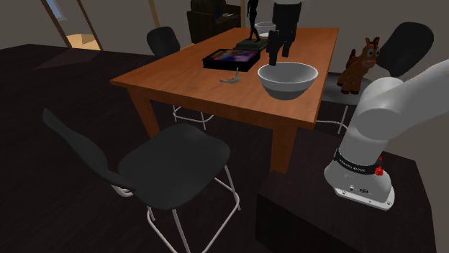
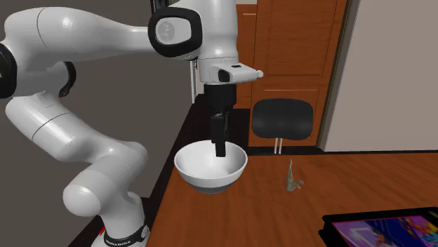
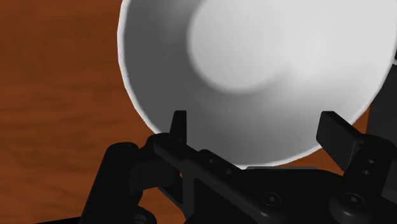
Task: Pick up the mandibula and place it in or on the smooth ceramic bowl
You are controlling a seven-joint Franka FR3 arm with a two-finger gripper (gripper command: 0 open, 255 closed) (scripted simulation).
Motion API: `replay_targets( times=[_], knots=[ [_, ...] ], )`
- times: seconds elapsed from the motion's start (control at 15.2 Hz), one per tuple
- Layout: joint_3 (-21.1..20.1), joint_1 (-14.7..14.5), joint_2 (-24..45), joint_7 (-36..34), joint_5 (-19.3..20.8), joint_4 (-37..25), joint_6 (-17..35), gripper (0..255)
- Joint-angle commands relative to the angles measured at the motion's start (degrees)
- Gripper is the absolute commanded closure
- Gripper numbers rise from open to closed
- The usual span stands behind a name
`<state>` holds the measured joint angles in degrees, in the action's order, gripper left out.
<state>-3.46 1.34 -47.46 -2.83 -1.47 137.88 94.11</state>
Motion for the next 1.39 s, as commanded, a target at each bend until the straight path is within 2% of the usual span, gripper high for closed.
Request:
replay_targets(
  times=[0.0,0.33,0.66,0.92,1.19,1.32],
  knots=[
    [0.0,0.0,0.0,0.0,0.0,0.0,0.0,0],
    [10.8,-6.42,15.6,25.49,0.51,-10.29,-0.57,0],
    [17.67,-12.26,33.12,50.59,-2.45,-24.7,-5.34,0],
    [19.18,-14.55,47.21,69.39,-5.55,-37.98,-11.65,0],
    [17.23,-15.17,60.09,85.78,-7.15,-51.88,-19.08,0],
    [16.89,-15.14,59.97,86.19,-7.04,-50.95,-18.41,0]
  ],
)
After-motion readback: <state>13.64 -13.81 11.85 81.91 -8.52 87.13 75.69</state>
